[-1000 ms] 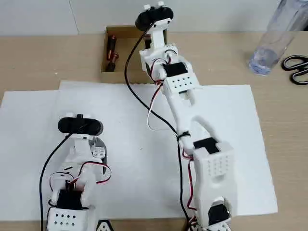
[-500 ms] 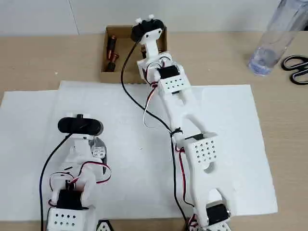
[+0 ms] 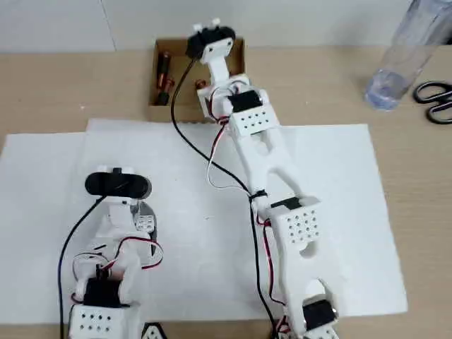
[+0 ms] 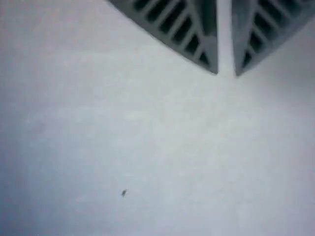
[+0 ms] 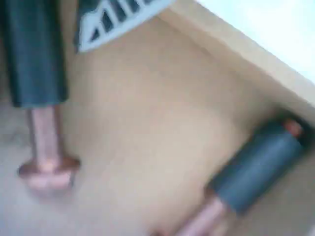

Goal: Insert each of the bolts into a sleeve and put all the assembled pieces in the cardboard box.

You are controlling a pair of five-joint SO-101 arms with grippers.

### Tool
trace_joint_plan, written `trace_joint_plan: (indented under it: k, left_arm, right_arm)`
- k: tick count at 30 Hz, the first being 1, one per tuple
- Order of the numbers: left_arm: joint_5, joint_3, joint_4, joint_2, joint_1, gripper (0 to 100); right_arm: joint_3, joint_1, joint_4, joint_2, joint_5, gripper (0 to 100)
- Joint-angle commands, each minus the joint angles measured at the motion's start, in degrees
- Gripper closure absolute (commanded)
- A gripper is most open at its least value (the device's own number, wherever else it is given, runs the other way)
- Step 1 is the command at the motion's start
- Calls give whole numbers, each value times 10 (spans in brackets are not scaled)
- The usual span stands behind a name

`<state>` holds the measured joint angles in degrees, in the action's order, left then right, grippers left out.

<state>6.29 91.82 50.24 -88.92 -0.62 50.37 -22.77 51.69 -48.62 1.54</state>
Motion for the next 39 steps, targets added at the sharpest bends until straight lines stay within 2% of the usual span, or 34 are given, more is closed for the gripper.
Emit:
trace_joint_plan:
  k: [1, 8, 13, 19, 27, 31, 39]
  left_arm:
    - [-2, -4, -11, -6, -1, 993]
    - [0, -6, -11, -6, -1, 993]
    - [0, -6, -11, -6, -1, 993]
    - [0, -6, -11, -6, -1, 993]
    - [0, -4, -11, -6, 4, 993]
    - [0, -4, -11, -6, 35, 993]
    - [0, -4, -11, -6, 40, 993]
  right_arm:
    - [32, -3, 15, 76, 2, 709]
    - [32, -21, 134, 145, -21, 798]
    - [32, -24, 230, 178, -62, 998]
    - [32, -32, 337, 221, -100, 995]
    - [32, -29, 441, 277, -103, 995]
    - [32, -20, 455, 310, -130, 995]
    - [-2, -10, 465, 387, -150, 997]
